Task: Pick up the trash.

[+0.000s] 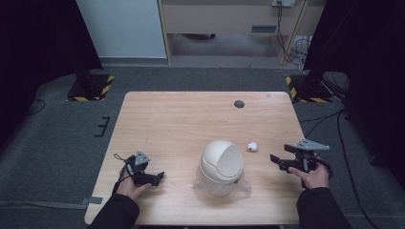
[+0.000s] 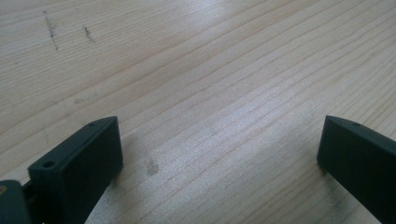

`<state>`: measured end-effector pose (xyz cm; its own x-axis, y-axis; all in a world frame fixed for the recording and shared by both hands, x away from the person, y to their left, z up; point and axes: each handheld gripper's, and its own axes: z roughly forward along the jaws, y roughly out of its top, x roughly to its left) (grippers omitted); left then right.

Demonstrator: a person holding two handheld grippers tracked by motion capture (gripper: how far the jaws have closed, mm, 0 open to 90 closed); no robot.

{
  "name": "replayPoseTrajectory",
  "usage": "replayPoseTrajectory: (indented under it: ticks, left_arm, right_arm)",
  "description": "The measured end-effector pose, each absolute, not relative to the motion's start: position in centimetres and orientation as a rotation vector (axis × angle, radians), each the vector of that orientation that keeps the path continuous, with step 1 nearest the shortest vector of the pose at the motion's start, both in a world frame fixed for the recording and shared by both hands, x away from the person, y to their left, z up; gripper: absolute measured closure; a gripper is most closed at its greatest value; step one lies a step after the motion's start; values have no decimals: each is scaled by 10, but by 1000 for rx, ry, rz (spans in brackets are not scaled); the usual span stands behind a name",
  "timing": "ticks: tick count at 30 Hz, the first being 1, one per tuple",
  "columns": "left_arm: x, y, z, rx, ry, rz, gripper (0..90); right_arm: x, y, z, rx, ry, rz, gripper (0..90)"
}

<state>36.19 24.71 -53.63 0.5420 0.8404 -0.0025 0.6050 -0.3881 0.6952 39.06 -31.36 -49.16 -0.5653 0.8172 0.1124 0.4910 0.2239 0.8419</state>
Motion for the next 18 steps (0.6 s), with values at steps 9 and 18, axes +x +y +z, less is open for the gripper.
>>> replayPoseTrajectory:
  ticks: [9, 18]
  left_arm:
    - [362, 247, -536, 2129, 1162, 467, 0]
    - [362, 247, -536, 2129, 1162, 467, 0]
  right_arm:
    - [387, -310, -473, 1163, 2105, 1348, 178]
    - [383, -299, -447, 1100, 2050, 1436, 164]
